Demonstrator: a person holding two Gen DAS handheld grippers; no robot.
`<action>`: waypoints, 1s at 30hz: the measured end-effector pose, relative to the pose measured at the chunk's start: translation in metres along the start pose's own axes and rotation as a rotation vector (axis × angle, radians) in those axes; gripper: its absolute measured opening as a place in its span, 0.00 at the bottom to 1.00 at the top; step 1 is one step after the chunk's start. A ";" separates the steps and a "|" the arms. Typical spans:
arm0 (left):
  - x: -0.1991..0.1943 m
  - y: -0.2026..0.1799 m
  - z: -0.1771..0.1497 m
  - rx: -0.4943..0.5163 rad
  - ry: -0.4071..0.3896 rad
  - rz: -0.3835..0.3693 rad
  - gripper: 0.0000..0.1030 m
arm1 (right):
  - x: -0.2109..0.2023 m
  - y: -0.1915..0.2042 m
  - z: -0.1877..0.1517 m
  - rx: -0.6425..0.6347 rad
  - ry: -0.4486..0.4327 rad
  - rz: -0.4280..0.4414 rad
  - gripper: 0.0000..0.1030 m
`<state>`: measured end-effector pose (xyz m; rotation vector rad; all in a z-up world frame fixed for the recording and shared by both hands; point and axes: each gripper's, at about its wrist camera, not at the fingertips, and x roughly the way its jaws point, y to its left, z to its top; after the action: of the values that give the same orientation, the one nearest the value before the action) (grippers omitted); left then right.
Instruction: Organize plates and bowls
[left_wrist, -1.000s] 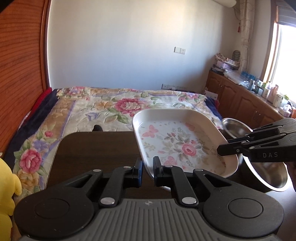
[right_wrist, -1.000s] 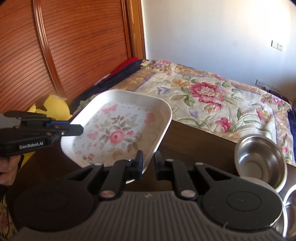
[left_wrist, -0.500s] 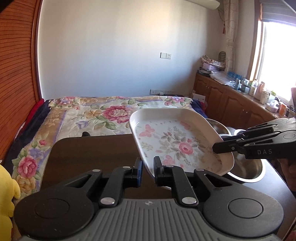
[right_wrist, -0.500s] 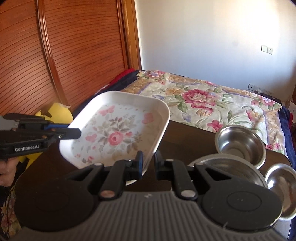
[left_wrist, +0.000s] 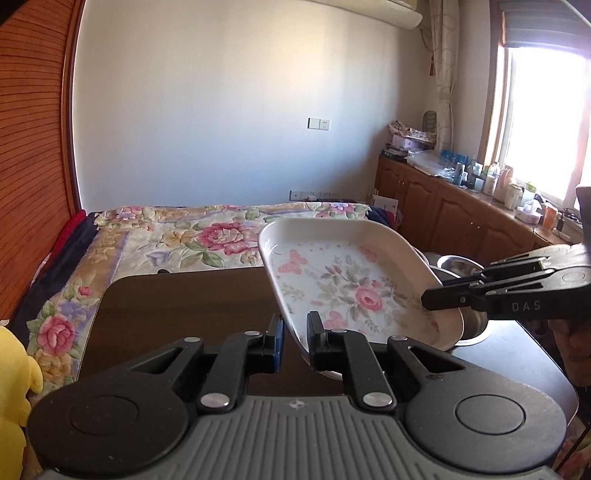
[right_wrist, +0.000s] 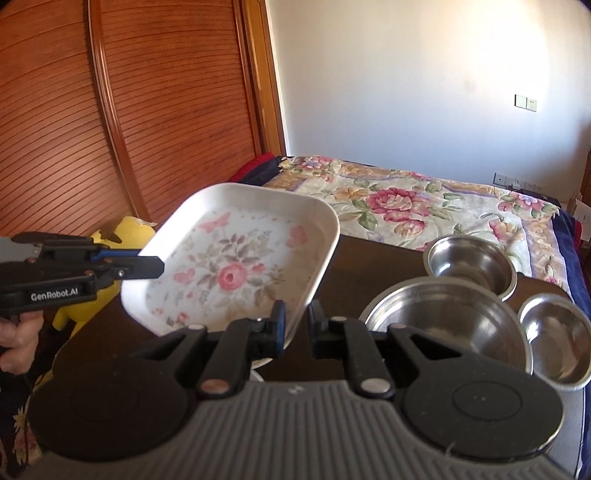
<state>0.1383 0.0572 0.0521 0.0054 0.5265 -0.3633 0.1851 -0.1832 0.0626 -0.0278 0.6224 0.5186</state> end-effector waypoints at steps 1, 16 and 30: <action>-0.002 -0.001 -0.002 -0.003 -0.001 -0.001 0.14 | -0.001 0.001 -0.003 0.005 -0.002 0.003 0.14; -0.003 0.000 -0.039 -0.009 0.033 -0.002 0.14 | -0.002 0.007 -0.042 0.033 -0.005 0.028 0.14; -0.009 0.004 -0.076 -0.054 0.054 0.001 0.14 | -0.001 0.021 -0.072 0.037 -0.009 0.038 0.14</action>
<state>0.0955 0.0715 -0.0096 -0.0366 0.5898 -0.3486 0.1347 -0.1783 0.0070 0.0210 0.6246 0.5434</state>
